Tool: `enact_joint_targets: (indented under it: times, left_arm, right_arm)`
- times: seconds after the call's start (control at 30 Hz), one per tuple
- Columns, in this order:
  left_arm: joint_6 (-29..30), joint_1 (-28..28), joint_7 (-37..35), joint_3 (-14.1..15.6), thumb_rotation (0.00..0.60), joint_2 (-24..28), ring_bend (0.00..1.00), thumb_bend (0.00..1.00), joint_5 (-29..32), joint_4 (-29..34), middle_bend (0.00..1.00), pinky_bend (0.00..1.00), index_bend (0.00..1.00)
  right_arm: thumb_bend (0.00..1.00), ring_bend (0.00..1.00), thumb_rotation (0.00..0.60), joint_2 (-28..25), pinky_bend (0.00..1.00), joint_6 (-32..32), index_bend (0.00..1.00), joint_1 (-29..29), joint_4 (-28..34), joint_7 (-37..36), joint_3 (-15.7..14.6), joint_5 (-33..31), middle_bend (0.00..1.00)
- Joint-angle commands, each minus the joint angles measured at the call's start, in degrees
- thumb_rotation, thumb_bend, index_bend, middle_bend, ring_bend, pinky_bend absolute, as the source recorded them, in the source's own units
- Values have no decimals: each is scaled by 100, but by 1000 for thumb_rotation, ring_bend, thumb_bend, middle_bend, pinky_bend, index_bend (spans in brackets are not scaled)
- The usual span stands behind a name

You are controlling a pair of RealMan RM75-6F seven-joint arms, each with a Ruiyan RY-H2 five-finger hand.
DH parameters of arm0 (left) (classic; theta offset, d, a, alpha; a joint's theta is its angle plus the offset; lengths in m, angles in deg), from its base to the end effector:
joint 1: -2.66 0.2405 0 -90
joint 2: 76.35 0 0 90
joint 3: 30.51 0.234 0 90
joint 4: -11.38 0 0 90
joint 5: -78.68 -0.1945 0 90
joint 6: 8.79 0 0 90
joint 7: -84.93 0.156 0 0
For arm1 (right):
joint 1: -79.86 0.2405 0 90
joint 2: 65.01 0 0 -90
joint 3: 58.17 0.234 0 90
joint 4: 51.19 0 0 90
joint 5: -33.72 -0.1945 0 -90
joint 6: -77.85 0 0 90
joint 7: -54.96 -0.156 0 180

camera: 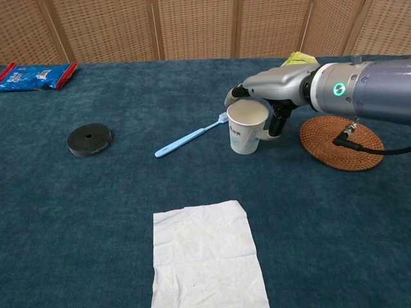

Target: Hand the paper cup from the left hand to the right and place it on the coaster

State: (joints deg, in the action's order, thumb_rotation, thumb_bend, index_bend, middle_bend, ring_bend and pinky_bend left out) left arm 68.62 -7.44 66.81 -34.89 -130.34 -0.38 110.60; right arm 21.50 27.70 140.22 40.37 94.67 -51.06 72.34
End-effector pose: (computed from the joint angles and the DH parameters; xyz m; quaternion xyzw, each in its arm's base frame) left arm -0.2769 0.2186 0.1969 -0.5338 -0.4906 -0.4423 0.5280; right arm -0.0699 -0.3472 -0.0249 0.8204 -0.3238 0.2632 0.3908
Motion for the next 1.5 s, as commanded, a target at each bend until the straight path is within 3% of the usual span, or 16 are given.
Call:
enact_joint_targets:
  times: [0.03, 0.23, 0.63, 0.93, 1.5]
  left_arm:
    - [-8, 6, -1, -2, 584, -8, 0, 471, -2, -14, 0, 0, 0]
    - [61, 54, -45, -34, 584, -28, 0, 471, -3, -59, 0, 0, 0]
    - [15, 38, -44, -54, 585, -70, 0, 471, -72, -88, 0, 0, 0]
    - [-70, -21, -44, -72, 587, -153, 0, 471, -112, -134, 0, 0, 0]
    - [-120, -68, 31, -77, 584, -157, 0, 471, -166, -35, 0, 0, 0]
  right_arm:
    - [453, 87, 600, 36, 231, 6, 250, 26, -59, -29, -6, 3, 215]
    - [473, 149, 600, 18, 281, -78, 314, 25, -58, -60, -34, 1, 276]
    - [473, 148, 600, -447, 281, -384, 309, -135, 322, -157, -52, 12, 272]
    - [471, 149, 600, -984, 280, -772, 299, -423, 530, -72, -243, 14, 268]
    - [470, 148, 600, -1124, 271, -779, 276, -817, 470, -117, -498, -14, 262]
